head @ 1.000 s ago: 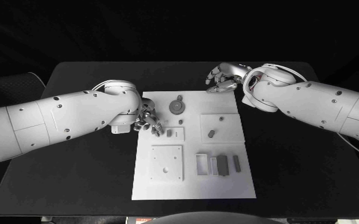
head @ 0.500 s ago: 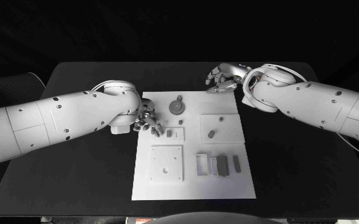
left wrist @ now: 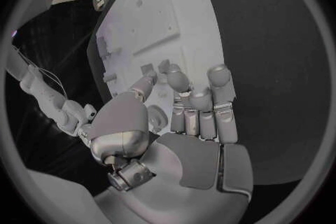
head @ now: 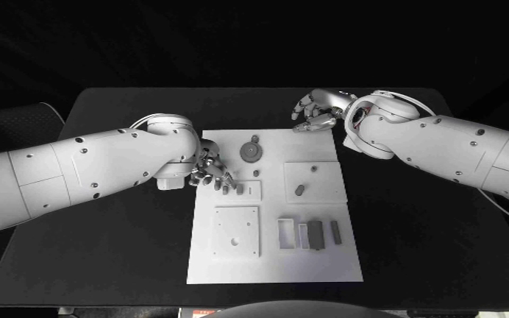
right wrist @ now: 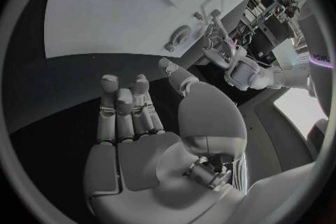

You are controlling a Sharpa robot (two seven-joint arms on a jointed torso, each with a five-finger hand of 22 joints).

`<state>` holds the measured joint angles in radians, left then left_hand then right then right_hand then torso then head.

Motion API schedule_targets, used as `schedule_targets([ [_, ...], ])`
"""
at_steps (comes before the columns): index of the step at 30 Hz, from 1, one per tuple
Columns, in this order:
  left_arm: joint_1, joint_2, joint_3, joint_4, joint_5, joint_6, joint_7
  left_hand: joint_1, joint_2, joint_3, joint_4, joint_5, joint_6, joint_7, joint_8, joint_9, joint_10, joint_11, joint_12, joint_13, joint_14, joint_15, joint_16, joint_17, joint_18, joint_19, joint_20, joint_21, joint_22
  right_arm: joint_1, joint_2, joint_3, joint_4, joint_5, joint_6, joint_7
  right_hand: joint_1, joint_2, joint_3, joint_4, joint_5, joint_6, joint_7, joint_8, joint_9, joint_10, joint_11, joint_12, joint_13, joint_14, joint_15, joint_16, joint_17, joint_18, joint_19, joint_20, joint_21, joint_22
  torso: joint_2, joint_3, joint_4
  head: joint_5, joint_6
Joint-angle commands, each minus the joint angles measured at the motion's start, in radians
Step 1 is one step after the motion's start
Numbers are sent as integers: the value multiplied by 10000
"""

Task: Assemble the parts on the task board

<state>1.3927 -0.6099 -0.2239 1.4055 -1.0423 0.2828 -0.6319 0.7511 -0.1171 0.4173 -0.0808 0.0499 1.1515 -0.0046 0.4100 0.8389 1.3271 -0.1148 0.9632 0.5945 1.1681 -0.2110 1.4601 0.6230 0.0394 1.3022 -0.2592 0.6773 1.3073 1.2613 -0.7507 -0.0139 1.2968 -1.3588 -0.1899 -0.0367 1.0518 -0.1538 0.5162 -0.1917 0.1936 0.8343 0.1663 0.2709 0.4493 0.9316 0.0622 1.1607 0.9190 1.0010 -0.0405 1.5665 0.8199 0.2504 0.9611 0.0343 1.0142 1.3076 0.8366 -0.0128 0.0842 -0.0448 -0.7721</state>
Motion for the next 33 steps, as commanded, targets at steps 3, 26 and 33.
schedule_targets([
  [3,-21,5,-17,86,122,132,16,-53,69,-100,-43,-15,-65,5,-52,19,-90,4,65,15,-32,-76,47,16,160,-95,2,-38,200,-5,1,5,12,-2,120,71,-7,59,-20,-45,51,16,83,-44,-9,-85,10,66,-13,94,-2,-37,-13,114,42,-10,-41,133,4,2,-4,-2,-6],
  [26,-20,-644,87,102,899,-1901,489,488,455,-305,-964,-6,-876,258,-575,-183,-433,230,-244,-117,-280,129,-282,-174,147,-416,35,-290,83,-5,1,5,-68,-2,87,90,-4,60,-18,-48,51,14,83,-44,-12,-86,10,68,-16,94,-2,-37,-13,114,41,-10,-42,134,-5,1,0,-48,72],
  [33,8,-925,475,-11,3258,-3203,1990,1055,369,168,-1618,243,-1866,923,-1239,-785,-1519,910,-1384,-751,-1235,833,-1465,-825,-91,-1556,344,-1337,-382,-5,-28,5,-119,-2,79,90,-4,60,-18,-49,51,14,83,-43,-12,-86,11,69,-17,94,-2,-37,-13,114,41,-10,-42,134,-12,-1,4,-57,148],
])
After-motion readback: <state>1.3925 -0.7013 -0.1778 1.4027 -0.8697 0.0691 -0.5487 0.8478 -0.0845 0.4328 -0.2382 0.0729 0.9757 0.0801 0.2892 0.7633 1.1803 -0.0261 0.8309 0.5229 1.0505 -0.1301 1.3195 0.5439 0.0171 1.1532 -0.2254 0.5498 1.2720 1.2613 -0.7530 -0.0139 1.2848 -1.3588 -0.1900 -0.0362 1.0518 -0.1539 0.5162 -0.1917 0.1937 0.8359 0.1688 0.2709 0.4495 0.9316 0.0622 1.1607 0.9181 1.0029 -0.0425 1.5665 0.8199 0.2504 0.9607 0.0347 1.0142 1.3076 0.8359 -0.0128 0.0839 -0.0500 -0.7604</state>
